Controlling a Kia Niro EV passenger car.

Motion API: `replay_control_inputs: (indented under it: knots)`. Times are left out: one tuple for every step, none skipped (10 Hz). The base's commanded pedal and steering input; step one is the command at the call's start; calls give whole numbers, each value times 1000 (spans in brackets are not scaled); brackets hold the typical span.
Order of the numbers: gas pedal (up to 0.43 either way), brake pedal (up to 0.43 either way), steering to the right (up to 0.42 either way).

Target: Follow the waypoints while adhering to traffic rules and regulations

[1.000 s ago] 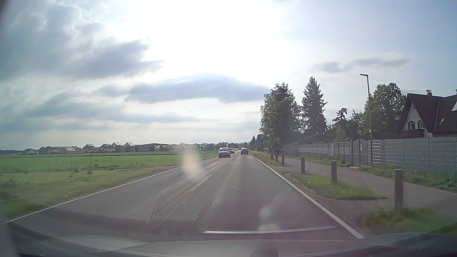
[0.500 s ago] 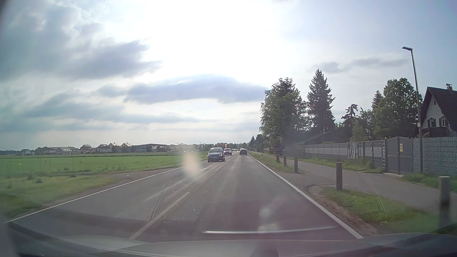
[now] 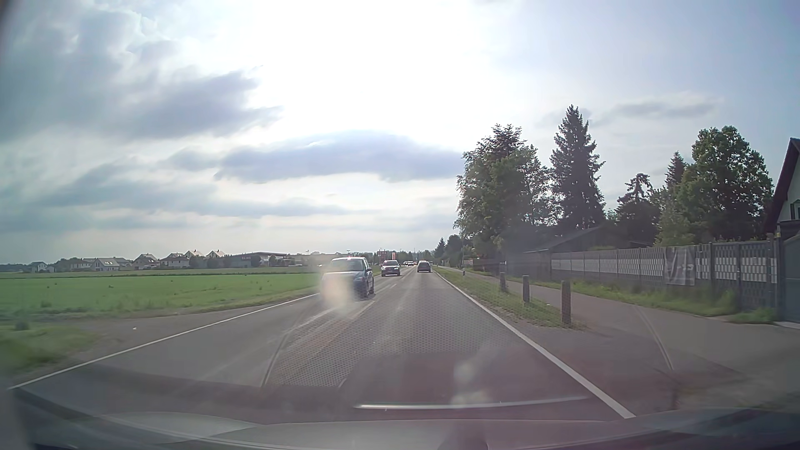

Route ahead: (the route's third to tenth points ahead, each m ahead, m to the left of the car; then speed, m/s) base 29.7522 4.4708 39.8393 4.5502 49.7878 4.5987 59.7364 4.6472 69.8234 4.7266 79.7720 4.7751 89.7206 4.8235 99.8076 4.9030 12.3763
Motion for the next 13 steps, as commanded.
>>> replay_control_inputs:
  knots:
    - [169,0,0]
    - [169,0,0]
    - [169,0,0]
    - [169,0,0]
    - [169,0,0]
    - [169,0,0]
    - [169,0,0]
    - [169,0,0]
    - [169,0,0]
    - [169,0,0]
    - [169,0,0]
    - [169,0,0]
    - [169,0,0]
